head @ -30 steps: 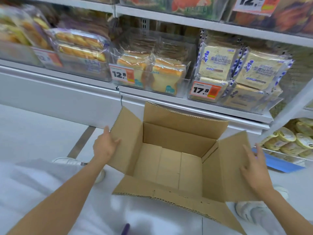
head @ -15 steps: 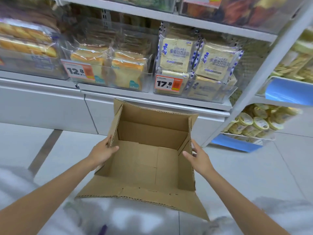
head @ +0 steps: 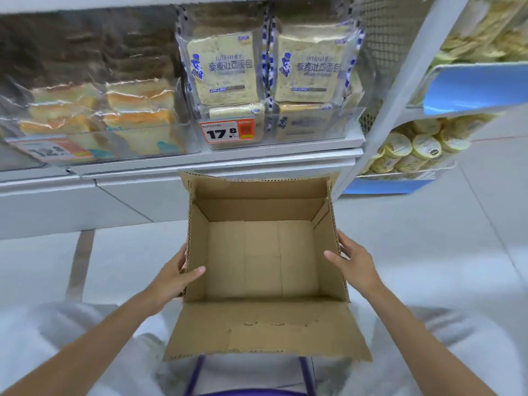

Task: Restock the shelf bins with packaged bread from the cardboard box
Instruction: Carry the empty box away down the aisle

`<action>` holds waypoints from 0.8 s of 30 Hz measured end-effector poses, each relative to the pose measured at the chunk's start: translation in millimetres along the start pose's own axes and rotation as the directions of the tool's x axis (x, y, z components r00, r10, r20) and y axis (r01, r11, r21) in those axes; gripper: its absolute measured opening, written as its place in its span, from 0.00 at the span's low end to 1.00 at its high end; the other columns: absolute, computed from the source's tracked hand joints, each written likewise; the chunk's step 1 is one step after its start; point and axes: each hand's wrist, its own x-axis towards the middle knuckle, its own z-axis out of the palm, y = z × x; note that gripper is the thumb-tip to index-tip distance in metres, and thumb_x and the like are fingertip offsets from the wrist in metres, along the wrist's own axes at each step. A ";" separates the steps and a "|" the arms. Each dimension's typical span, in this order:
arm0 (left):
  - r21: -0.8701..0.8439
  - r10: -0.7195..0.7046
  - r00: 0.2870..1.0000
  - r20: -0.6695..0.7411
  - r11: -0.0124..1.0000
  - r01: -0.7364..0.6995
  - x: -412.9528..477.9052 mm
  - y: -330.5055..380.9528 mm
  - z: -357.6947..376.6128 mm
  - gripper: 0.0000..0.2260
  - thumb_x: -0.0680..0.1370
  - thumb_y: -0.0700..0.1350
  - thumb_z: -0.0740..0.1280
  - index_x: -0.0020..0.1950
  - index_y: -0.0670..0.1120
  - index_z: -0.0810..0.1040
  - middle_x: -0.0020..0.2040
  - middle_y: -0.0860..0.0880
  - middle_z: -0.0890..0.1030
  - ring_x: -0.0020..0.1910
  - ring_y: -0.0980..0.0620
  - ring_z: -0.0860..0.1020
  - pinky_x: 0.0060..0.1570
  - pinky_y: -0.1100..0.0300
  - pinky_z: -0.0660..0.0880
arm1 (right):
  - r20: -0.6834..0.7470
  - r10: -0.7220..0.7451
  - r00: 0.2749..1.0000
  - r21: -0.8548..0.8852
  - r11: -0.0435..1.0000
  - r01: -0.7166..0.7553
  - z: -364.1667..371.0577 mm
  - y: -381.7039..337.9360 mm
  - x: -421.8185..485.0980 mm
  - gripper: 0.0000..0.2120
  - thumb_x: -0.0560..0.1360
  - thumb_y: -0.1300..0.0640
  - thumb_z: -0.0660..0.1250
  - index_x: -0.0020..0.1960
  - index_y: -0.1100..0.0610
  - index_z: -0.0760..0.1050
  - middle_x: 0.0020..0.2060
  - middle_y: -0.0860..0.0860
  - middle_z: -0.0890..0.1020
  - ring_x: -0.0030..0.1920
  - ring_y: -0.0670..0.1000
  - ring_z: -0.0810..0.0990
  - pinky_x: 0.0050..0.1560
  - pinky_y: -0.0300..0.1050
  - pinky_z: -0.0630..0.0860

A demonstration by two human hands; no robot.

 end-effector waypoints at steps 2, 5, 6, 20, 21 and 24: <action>0.034 -0.017 0.998 0.057 0.999 0.015 -4.9 24.8 20.4 0.31 0.77 0.46 0.71 0.76 0.58 0.61 0.71 0.57 0.72 0.69 0.55 0.71 0.67 0.53 0.71 | -0.069 0.060 0.996 0.061 0.997 -0.055 -26.5 5.3 -24.0 0.28 0.75 0.57 0.71 0.73 0.47 0.68 0.66 0.40 0.76 0.67 0.44 0.74 0.70 0.43 0.68; 0.110 -0.034 0.981 0.189 0.994 0.013 -0.8 51.8 49.4 0.40 0.71 0.58 0.75 0.77 0.62 0.57 0.75 0.59 0.67 0.73 0.56 0.66 0.72 0.47 0.66 | -0.178 0.155 0.972 0.170 0.977 -0.125 -69.0 13.9 -69.6 0.27 0.76 0.59 0.70 0.73 0.46 0.69 0.64 0.38 0.77 0.65 0.41 0.75 0.69 0.45 0.70; 0.147 -0.053 0.974 0.220 0.989 0.020 2.2 59.1 60.4 0.43 0.69 0.61 0.76 0.77 0.63 0.56 0.76 0.60 0.65 0.74 0.56 0.64 0.73 0.46 0.64 | -0.207 0.182 0.961 0.199 0.970 -0.140 -83.6 15.9 -87.2 0.27 0.76 0.60 0.69 0.72 0.46 0.69 0.64 0.38 0.78 0.64 0.39 0.75 0.69 0.45 0.71; 0.556 -0.118 0.904 0.411 0.818 -0.146 -85.5 315.4 354.0 0.34 0.78 0.40 0.70 0.79 0.54 0.57 0.76 0.54 0.64 0.74 0.55 0.63 0.75 0.50 0.59 | -0.452 0.517 0.727 0.670 0.735 -0.106 -289.3 59.7 -332.5 0.27 0.75 0.57 0.69 0.72 0.45 0.69 0.66 0.41 0.76 0.67 0.45 0.74 0.70 0.54 0.70; 0.563 -0.117 0.898 0.424 0.811 -0.160 -96.1 324.8 381.7 0.34 0.78 0.39 0.69 0.79 0.53 0.56 0.76 0.54 0.63 0.75 0.55 0.62 0.75 0.51 0.58 | -0.461 0.534 0.709 0.687 0.721 -0.096 -306.8 67.3 -346.0 0.27 0.75 0.56 0.69 0.73 0.46 0.68 0.67 0.41 0.76 0.67 0.45 0.74 0.70 0.54 0.70; 0.594 -0.126 0.878 0.462 0.779 -0.201 -130.0 353.9 460.8 0.34 0.79 0.38 0.68 0.80 0.52 0.54 0.77 0.54 0.61 0.76 0.54 0.60 0.75 0.53 0.57 | -0.492 0.613 0.618 0.738 0.670 -0.077 -358.9 78.7 -385.4 0.28 0.75 0.60 0.70 0.73 0.49 0.68 0.67 0.41 0.75 0.67 0.43 0.73 0.70 0.51 0.70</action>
